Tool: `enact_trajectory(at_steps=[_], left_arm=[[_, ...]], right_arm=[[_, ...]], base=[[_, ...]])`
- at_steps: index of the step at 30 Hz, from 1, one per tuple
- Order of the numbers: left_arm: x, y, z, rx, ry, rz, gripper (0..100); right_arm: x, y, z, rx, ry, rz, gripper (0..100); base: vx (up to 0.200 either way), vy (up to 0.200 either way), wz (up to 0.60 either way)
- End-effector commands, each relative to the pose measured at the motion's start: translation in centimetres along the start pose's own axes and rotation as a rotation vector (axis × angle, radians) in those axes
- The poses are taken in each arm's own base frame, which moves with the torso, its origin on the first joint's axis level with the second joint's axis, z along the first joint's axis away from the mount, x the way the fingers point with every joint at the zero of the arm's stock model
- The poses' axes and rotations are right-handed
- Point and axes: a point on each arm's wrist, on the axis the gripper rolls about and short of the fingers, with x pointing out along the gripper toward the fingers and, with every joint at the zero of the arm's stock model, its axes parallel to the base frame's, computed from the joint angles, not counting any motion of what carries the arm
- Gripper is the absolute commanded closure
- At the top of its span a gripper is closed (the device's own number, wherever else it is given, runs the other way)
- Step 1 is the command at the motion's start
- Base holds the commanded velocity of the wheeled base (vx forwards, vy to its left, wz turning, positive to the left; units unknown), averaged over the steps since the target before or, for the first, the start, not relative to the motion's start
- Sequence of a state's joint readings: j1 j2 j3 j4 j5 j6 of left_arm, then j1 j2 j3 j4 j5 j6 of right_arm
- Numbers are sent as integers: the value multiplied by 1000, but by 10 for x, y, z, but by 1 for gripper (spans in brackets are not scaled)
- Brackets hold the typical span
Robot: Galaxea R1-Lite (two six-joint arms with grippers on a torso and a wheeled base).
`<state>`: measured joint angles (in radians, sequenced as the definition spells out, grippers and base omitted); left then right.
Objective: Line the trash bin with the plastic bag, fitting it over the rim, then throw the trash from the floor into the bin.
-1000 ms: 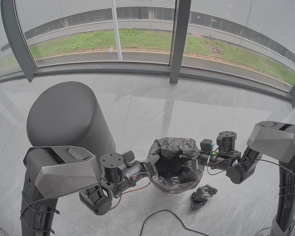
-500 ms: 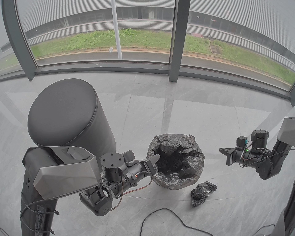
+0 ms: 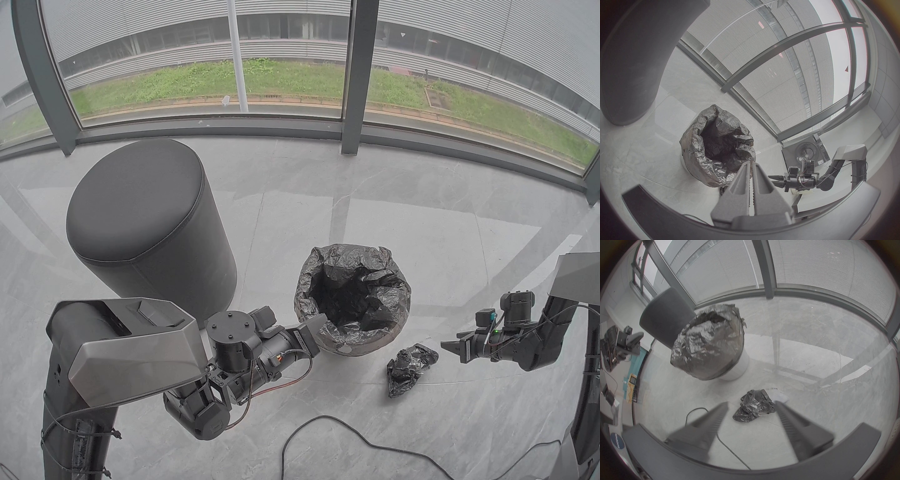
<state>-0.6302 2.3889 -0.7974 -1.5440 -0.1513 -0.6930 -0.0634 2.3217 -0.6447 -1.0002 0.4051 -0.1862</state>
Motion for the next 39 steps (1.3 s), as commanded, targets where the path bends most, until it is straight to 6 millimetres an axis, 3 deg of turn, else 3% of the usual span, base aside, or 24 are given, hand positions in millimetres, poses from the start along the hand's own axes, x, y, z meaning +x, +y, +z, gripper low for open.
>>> enact_trajectory(at_steps=[1, 3, 4, 6, 13, 15, 18, 20, 27, 29, 31, 34, 39], left_arm=[[2, 2, 1, 2, -9, 1, 100], [2, 2, 1, 2, -8, 2, 100], [2, 4, 0, 1, -5, 6, 100], [2, 6, -1, 0, -4, 12, 100], [1, 12, -2, -1, 0, 31, 100], [1, 16, -3, -4, -3, 46, 100], [1, 19, -5, -6, -2, 57, 100], [2, 20, -6, -6, 0, 59, 100], [3, 24, -11, -7, 11, 70, 100], [3, 24, -11, -6, 8, 71, 100], [3, 22, -10, -5, -1, 75, 100], [3, 22, -10, -7, -6, 83, 100], [3, 22, -15, -4, 5, 85, 100]], right_arm=[[20, -34, 18, -67, -23, -47, 0], [26, -43, 20, -74, -30, -59, 0], [35, -64, 24, -93, -26, -86, 0], [42, -79, 21, -98, 2, -98, 0], [65, -94, 16, -84, 50, -46, 0], [68, -100, 26, -37, 118, 20, 0], [72, -115, 38, -38, 96, 8, 0], [85, -137, 44, -42, 71, -16, 0], [93, -152, 50, 1, 132, 5, 0], [97, -170, 53, -10, 108, -8, 0], [102, -188, 17, 25, 200, 11, 0], [94, -190, -15, 25, 328, 118, 0], [101, -176, -33, -116, 340, 295, 0]], base=[[0, 0, 0], [0, 0, 0], [0, 0, 0], [0, 0, 0], [0, 0, 0], [0, 0, 0], [0, 0, 0], [0, 0, 0], [0, 0, 0], [0, 0, 0], [0, 0, 0], [0, 0, 0], [0, 0, 0]])
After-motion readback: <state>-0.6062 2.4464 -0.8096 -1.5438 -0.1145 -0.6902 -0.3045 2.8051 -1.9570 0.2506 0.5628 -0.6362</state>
